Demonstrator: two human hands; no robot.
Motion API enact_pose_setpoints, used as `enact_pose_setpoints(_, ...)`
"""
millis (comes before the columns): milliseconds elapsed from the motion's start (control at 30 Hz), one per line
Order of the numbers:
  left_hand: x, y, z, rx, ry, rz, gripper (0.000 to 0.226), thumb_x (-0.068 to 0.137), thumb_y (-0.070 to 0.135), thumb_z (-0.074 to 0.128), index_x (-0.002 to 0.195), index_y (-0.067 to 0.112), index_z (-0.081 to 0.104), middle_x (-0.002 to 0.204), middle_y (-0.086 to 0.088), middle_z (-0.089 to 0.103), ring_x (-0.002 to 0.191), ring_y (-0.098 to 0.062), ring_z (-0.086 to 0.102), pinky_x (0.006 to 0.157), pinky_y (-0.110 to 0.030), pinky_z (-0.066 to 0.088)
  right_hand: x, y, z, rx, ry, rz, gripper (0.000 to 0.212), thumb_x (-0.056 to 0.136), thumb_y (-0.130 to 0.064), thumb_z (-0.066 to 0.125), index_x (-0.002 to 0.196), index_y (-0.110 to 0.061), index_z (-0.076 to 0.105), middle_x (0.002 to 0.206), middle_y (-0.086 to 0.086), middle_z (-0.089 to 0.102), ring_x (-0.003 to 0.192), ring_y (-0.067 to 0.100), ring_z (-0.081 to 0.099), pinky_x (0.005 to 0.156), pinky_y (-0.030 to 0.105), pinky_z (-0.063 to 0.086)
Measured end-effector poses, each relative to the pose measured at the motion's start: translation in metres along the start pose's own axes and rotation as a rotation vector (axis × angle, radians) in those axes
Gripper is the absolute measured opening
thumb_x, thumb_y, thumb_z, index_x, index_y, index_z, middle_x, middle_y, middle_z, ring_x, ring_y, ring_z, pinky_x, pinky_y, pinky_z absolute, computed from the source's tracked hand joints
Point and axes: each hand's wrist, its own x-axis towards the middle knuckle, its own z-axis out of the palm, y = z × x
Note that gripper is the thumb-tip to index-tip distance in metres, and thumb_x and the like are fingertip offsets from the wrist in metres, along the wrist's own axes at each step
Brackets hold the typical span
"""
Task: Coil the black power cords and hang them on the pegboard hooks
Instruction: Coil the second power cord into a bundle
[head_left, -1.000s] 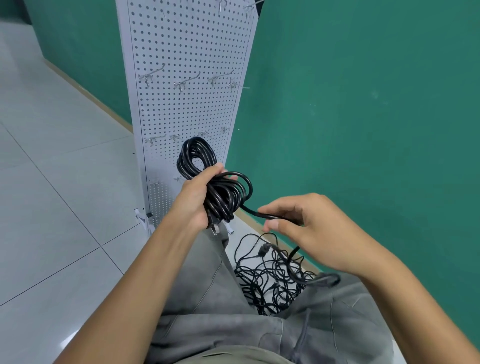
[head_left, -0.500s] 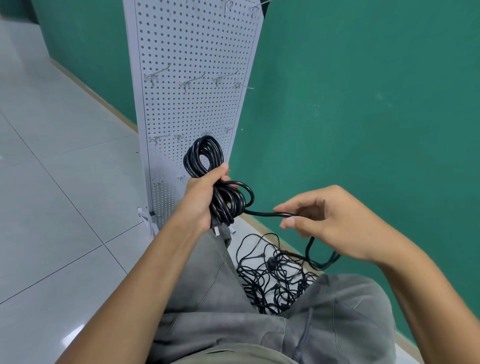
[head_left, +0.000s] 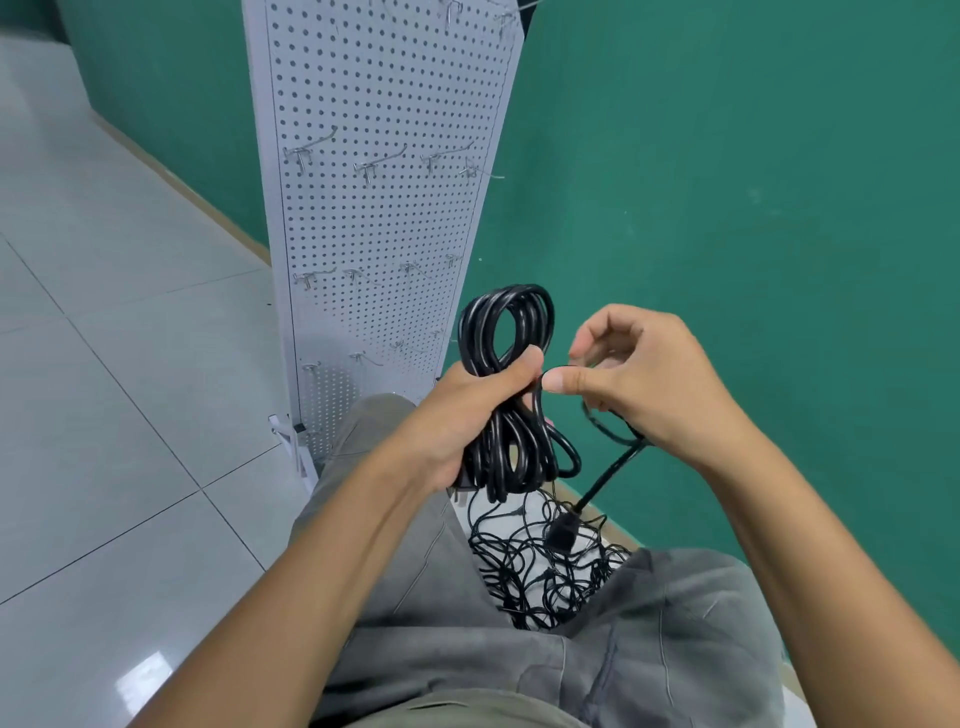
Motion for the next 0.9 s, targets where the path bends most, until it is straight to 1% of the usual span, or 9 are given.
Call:
enact_pose_setpoints(100,-0.002,-0.003,0.003,0.025,-0.068,-0.043,0.047,0.063,0.067,0.077,0.066,0.021,0.073,0.069,-0.001,0.063,0.065,-0.019,0.064,0.072,-0.035,0.052,0.001,0.005,0.003,0.005,0.017,0.052,0.047,0.06,-0.026,0.097,0.078,-0.011,0.057,0.065,0.0,0.068,0.048,0.015,0.049,0.054,0.029,0.043)
enact_pose_setpoints(200,0.002,-0.007,0.0,-0.041,-0.15,-0.074,0.067,0.05,0.063,0.095,0.085,0.012,0.071,0.074,-0.003,0.058,0.067,-0.019,0.058,0.072,-0.035,0.05,0.0,0.009,0.001,0.007,0.014,0.057,0.044,0.064,-0.027,0.095,0.078,-0.013,0.056,0.063,-0.004,0.065,0.045,0.01,0.048,0.051,0.022,0.04)
enact_pose_setpoints(267,0.004,-0.009,-0.002,-0.085,-0.191,-0.084,0.045,0.06,0.038,0.096,0.084,0.011,0.069,0.074,-0.003,0.053,0.064,-0.018,0.054,0.066,-0.032,0.05,0.0,0.01,0.001,0.002,-0.017,0.027,0.035,0.072,-0.02,0.091,0.083,-0.013,0.058,0.069,-0.005,0.064,0.047,0.006,0.048,0.049,0.015,0.038)
enact_pose_setpoints(333,0.004,-0.006,-0.002,-0.159,-0.214,-0.097,0.018,0.069,0.023,0.083,0.074,0.015,0.068,0.068,0.001,0.055,0.062,-0.014,0.055,0.06,-0.027,0.052,0.0,0.012,0.0,0.032,-0.05,0.004,0.021,0.084,-0.011,0.082,0.091,-0.012,0.061,0.078,-0.003,0.064,0.052,0.008,0.051,0.053,0.014,0.041)
enact_pose_setpoints(467,0.009,0.002,-0.015,-0.302,-0.192,-0.139,0.034,0.065,0.026,0.081,0.088,0.014,0.059,0.067,0.006,0.055,0.06,-0.01,0.052,0.055,-0.024,0.051,-0.001,0.023,-0.008,0.088,-0.089,0.051,0.006,0.094,-0.007,0.071,0.098,-0.007,0.066,0.074,-0.003,0.064,0.056,0.012,0.049,0.058,0.019,0.045)
enact_pose_setpoints(600,0.01,0.003,-0.026,-0.201,-0.085,-0.193,0.015,0.073,0.022,0.076,0.077,0.014,0.064,0.067,0.002,0.06,0.054,-0.013,0.056,0.048,-0.027,0.051,-0.003,0.028,-0.016,-0.093,-0.1,-0.006,0.006,0.094,-0.01,0.071,0.093,-0.016,0.073,0.084,0.001,0.076,0.066,0.019,0.063,0.073,0.034,0.055)
enact_pose_setpoints(700,0.013,-0.003,-0.029,-0.088,-0.013,-0.208,0.018,0.086,0.017,0.073,0.069,0.015,0.067,0.067,-0.002,0.062,0.054,-0.016,0.06,0.055,-0.031,0.054,-0.003,0.02,-0.021,-0.25,-0.085,-0.092,0.013,0.092,-0.013,0.074,0.097,-0.025,0.076,0.09,-0.008,0.076,0.086,0.019,0.071,0.09,0.041,0.057)
enact_pose_setpoints(800,0.013,-0.008,-0.022,0.09,0.072,-0.202,0.002,0.091,0.008,0.071,0.089,0.007,0.07,0.07,-0.008,0.069,0.06,-0.018,0.069,0.059,-0.032,0.056,-0.005,0.0,-0.028,-0.379,-0.104,-0.238,0.019,0.095,-0.012,0.07,0.105,-0.027,0.077,0.095,-0.019,0.074,0.093,0.002,0.069,0.092,0.028,0.053)
enact_pose_setpoints(900,0.011,-0.018,-0.008,0.189,0.03,-0.22,0.009,0.089,0.0,0.068,0.097,0.003,0.064,0.065,-0.009,0.068,0.058,-0.021,0.068,0.056,-0.029,0.056,-0.008,-0.021,-0.026,-0.481,-0.212,-0.365,0.028,0.096,0.001,0.063,0.11,-0.019,0.076,0.096,-0.02,0.07,0.094,-0.003,0.066,0.084,0.008,0.044)
